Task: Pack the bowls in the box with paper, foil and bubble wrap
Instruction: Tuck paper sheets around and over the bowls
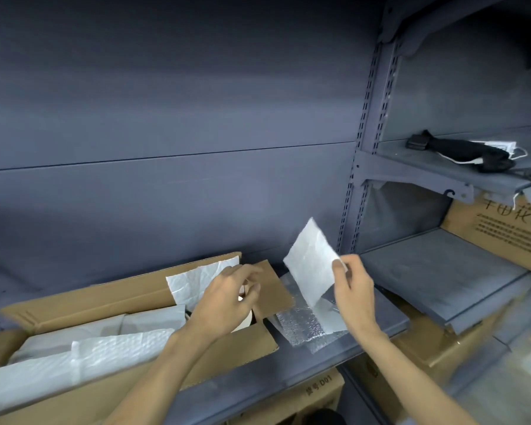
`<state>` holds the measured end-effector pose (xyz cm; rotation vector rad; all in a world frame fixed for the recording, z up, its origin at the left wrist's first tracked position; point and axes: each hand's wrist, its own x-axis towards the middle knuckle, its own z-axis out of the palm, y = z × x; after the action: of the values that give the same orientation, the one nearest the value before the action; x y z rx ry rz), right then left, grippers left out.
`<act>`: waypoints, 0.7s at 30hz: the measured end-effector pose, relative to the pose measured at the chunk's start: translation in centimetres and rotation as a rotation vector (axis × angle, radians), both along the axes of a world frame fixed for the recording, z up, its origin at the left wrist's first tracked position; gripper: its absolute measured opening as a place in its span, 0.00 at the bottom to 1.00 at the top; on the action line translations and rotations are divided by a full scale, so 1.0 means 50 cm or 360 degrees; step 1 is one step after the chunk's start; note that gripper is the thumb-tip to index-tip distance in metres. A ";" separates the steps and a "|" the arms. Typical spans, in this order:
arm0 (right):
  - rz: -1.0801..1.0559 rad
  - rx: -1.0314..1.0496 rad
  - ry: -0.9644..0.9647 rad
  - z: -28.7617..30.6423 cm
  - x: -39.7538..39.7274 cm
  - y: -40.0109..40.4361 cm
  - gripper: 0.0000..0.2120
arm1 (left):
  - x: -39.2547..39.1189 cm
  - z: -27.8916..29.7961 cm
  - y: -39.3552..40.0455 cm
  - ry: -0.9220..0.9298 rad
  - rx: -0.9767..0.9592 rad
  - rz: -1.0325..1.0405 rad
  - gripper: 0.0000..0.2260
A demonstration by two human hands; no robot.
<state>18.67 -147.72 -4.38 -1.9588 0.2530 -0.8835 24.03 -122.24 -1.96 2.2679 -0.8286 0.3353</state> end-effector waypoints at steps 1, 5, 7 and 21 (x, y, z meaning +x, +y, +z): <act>0.0061 0.0098 -0.0106 0.016 -0.003 -0.002 0.07 | -0.002 0.005 0.003 0.0024 -0.0040 -0.0005 0.13; 0.0241 0.0246 -0.0251 0.073 0.001 0.007 0.10 | -0.007 0.042 0.031 0.0108 -0.0280 0.0007 0.19; 0.0347 0.0189 -0.0220 0.090 0.008 0.031 0.11 | -0.004 0.067 0.055 0.0118 -0.0395 0.0057 0.24; 0.0933 0.0473 -0.0020 0.078 0.049 0.223 0.04 | -0.015 0.093 0.238 0.0254 -0.0239 0.0420 0.17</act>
<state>21.10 -136.55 -0.45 -1.6150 -0.1865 -0.4421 23.26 -110.35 2.70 2.2297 -0.4092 0.3188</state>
